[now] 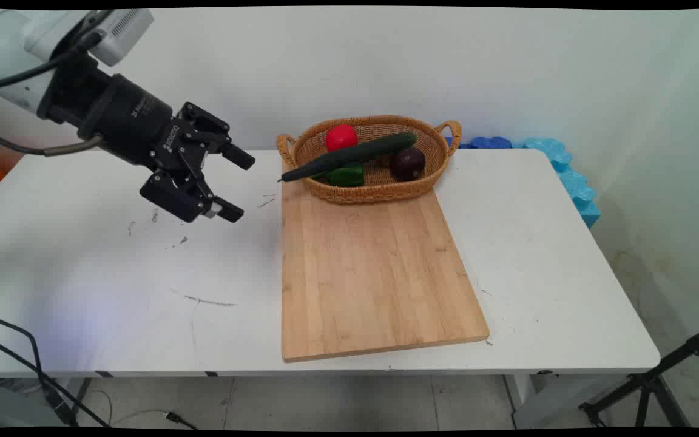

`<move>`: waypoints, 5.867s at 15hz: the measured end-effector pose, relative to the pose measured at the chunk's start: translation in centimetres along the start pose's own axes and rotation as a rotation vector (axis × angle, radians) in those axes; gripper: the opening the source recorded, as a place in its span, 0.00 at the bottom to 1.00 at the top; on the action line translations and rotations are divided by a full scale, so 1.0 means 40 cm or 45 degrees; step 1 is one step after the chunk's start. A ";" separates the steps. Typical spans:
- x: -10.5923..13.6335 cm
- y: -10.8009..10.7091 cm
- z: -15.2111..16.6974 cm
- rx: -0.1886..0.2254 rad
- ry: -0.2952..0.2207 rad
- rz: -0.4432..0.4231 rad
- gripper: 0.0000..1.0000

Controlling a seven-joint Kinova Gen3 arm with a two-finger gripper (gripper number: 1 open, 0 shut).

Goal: Pick up the cucumber from the vegetable basket, then place the picked object on the cutting board

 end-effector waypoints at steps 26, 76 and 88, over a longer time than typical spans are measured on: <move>0.211 -0.496 0.283 0.540 -0.194 -0.258 1.00; 0.281 -0.415 0.339 0.337 -0.080 -0.234 0.00; 0.091 -0.243 0.442 0.263 -0.223 -0.159 0.00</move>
